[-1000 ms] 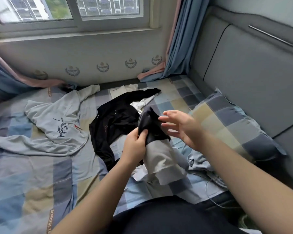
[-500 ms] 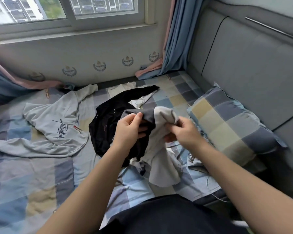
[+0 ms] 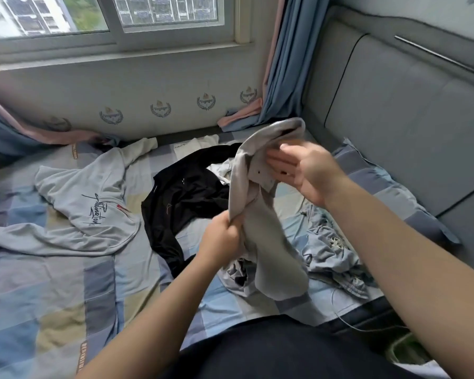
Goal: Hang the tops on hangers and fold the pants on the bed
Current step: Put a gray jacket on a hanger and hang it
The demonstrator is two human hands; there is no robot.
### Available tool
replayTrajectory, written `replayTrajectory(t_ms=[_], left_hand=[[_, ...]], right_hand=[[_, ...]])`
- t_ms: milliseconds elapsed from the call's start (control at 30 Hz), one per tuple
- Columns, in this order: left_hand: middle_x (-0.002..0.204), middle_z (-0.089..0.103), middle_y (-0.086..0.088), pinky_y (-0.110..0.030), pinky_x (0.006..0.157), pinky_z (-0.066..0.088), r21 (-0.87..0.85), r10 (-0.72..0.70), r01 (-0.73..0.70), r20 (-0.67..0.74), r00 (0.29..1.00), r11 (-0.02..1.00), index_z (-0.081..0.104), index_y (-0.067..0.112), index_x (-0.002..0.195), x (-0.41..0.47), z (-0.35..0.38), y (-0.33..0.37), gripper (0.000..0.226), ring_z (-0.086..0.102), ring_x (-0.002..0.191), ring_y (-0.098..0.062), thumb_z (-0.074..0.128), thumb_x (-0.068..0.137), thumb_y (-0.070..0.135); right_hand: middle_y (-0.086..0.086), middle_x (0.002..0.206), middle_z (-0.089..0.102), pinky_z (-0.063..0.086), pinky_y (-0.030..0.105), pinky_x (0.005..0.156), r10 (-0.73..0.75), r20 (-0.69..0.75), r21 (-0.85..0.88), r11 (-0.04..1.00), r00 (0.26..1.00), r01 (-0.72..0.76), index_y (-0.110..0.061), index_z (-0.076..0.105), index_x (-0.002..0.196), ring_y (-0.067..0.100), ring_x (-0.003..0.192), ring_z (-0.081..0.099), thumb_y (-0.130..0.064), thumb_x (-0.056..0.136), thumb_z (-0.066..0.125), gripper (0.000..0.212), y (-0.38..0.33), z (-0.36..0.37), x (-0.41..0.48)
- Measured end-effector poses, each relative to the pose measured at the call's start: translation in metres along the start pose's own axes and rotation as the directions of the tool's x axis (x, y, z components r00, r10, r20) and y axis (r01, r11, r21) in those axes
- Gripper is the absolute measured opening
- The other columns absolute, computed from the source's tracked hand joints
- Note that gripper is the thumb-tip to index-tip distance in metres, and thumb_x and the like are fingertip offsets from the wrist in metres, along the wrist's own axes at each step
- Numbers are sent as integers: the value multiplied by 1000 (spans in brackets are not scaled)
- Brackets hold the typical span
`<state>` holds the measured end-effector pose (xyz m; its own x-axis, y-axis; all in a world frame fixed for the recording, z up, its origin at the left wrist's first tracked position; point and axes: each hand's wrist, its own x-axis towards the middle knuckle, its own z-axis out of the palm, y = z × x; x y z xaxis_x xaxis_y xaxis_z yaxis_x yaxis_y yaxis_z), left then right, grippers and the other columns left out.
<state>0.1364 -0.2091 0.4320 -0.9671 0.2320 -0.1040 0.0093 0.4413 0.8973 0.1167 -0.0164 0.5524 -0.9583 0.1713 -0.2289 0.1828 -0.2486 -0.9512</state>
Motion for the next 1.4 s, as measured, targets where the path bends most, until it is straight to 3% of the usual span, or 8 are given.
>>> replayTrajectory(t_ms=[233,400,500,700,833,1033,1267,1400], left_hand=[[82,64,-13,-46,77,53,-495,-205,103,-157,966,863,67,7,86,4,-25,47,25,60,80,-24,54,103,20],[75,71,-9,-32,60,58,-701,-318,245,28,948,670,66,7,91,-1,-21,58,24,71,69,-20,54,104,23],[75,74,-6,-34,68,58,-743,-319,186,-39,947,643,68,8,88,2,-31,56,28,72,72,-19,52,105,23],[117,72,-12,-42,87,54,-590,-196,175,30,980,788,66,16,121,6,-47,39,41,68,99,-25,61,96,49],[109,74,-5,-41,91,55,-287,-175,267,310,935,920,68,22,111,-18,-15,29,55,71,102,-19,72,71,60],[90,66,-3,-42,86,53,-357,51,22,195,980,934,67,12,100,-17,0,25,23,63,89,-18,61,89,32],[80,66,-10,-30,57,54,-753,-92,355,369,925,553,61,8,97,-11,-20,37,18,54,52,-14,46,105,13],[76,56,-2,-29,65,41,-784,-141,437,420,896,441,59,13,83,-14,-19,39,26,43,50,-8,44,105,11]], right_hand=[[-12,115,67,51,19,85,104,276,-458,888,955,35,-36,54,123,4,109,64,-48,72,81,59,103,-9,-48],[-14,98,70,50,25,79,-17,170,-577,809,985,113,-36,62,101,9,98,65,-20,79,77,31,164,-4,-54],[4,84,70,49,39,75,-46,57,-701,710,997,72,-20,63,81,23,85,63,-10,90,65,14,158,-21,-41],[6,78,69,50,29,64,-12,86,-499,865,996,53,-10,66,88,14,71,63,-1,82,70,11,99,-30,-38],[10,78,72,55,28,61,57,42,-241,970,998,-45,-8,69,91,21,70,69,2,84,61,14,62,-29,-35],[16,87,74,57,26,66,114,111,-136,986,987,-98,2,71,98,24,73,71,-1,87,63,14,42,-41,-30],[21,102,72,57,35,74,134,-89,-148,978,987,-146,4,70,113,27,81,68,-14,94,66,27,59,-74,-14],[7,116,57,47,36,92,-98,-290,-704,696,952,-143,-10,63,122,22,101,55,-19,92,68,31,80,-82,-18]])
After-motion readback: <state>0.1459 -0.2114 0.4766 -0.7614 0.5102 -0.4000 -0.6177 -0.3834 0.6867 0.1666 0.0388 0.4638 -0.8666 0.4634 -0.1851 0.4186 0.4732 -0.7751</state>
